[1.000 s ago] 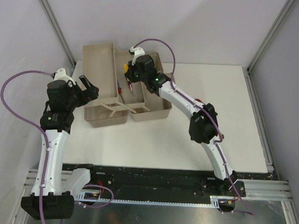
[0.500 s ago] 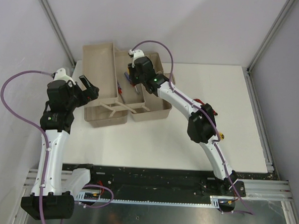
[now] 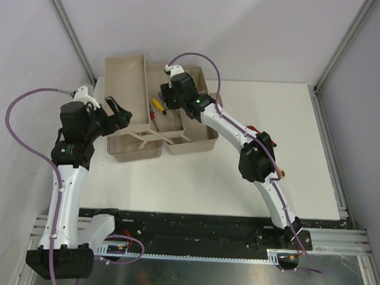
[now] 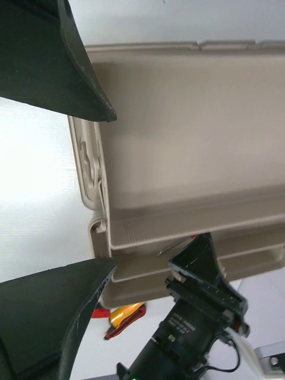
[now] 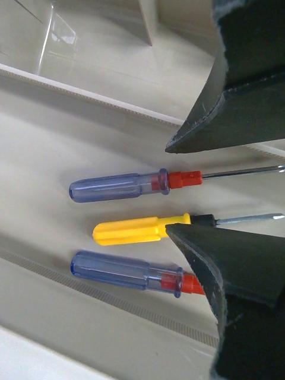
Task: Pack the tool kit
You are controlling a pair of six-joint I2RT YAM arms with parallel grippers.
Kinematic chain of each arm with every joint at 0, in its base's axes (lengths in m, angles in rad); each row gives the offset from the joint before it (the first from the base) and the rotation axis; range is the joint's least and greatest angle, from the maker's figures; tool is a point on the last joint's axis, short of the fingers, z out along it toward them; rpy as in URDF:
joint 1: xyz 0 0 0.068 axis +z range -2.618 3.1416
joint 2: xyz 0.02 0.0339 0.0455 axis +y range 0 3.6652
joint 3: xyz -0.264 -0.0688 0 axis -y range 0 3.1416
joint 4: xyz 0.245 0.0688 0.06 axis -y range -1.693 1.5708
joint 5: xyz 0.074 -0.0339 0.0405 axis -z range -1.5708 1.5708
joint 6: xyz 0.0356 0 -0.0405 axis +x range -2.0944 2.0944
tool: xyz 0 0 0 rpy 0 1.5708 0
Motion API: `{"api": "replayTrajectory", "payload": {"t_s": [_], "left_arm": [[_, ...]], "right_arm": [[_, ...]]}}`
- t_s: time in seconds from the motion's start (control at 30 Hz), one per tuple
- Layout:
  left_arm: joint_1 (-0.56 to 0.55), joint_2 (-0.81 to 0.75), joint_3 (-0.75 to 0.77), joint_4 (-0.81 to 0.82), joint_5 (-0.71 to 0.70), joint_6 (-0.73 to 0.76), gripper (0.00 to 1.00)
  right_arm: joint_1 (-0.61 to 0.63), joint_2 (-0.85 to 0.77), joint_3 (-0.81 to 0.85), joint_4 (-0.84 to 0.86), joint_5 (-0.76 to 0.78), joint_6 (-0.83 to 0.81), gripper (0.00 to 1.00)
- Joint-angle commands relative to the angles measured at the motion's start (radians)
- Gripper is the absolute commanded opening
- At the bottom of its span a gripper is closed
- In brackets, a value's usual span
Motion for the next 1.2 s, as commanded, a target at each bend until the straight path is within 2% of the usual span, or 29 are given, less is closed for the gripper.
{"api": "replayTrajectory", "payload": {"t_s": [0.0, 0.1, 0.37, 0.5, 0.67, 0.83, 1.0, 1.17], "left_arm": [[-0.049, -0.001, 0.066, 0.047, 0.121, 0.043, 1.0], [-0.176, 0.01, 0.09, 0.077, 0.114, 0.068, 1.0], [-0.548, 0.144, 0.168, 0.172, -0.028, 0.09, 1.0], [-0.729, 0.295, 0.217, 0.241, -0.113, 0.005, 1.0], [-0.917, 0.544, 0.329, 0.262, -0.214, -0.058, 0.98], [-1.015, 0.782, 0.439, 0.259, -0.25, -0.046, 0.97], [-1.037, 0.997, 0.546, 0.259, -0.268, -0.066, 0.97], [-1.086, 1.172, 0.638, 0.259, -0.353, -0.078, 0.98]], "right_arm": [[-0.028, -0.179, 0.008, -0.002, -0.025, 0.058, 0.57], [-0.075, -0.306, -0.119, 0.002, -0.042, 0.129, 0.62], [-0.315, -0.761, -0.676, -0.014, 0.027, 0.288, 0.66], [-0.46, -0.951, -0.891, -0.073, 0.053, 0.343, 0.66], [-0.566, -1.066, -1.006, -0.186, 0.133, 0.402, 0.65], [-0.633, -1.135, -1.083, -0.292, 0.21, 0.482, 0.65], [-0.733, -1.207, -1.217, -0.325, 0.17, 0.512, 0.66], [-0.825, -1.257, -1.306, -0.328, 0.113, 0.507, 0.66]]}}
